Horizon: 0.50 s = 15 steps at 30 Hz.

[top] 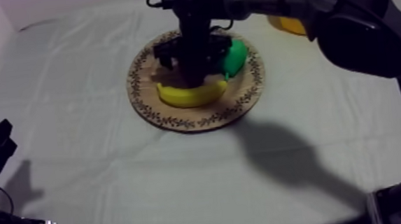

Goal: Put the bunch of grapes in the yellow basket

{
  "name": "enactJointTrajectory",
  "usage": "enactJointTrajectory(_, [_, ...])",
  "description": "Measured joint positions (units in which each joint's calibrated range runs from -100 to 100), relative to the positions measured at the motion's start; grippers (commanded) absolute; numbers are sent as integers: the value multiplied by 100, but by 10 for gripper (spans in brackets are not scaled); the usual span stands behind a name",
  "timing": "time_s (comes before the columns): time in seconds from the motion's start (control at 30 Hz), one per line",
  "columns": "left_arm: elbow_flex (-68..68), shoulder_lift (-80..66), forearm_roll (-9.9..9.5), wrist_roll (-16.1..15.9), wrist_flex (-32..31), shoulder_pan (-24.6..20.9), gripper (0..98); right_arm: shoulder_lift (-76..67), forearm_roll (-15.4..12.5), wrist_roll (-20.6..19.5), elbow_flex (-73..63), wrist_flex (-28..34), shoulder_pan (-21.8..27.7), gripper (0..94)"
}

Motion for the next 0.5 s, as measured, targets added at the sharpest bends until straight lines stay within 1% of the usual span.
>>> enactJointTrajectory(0.13, [0, 0, 0, 0, 0, 0, 1, 8, 32, -6, -14, -6, -5, 690])
enactJointTrajectory(0.33, [0, 0, 0, 0, 0, 0, 1, 24, 32, 1, -32, -6, -9, 503])
enactJointTrajectory(0.5, [0, 0, 0, 0, 0, 0, 1, 24, 32, 36, -44, -10, 6, 377])
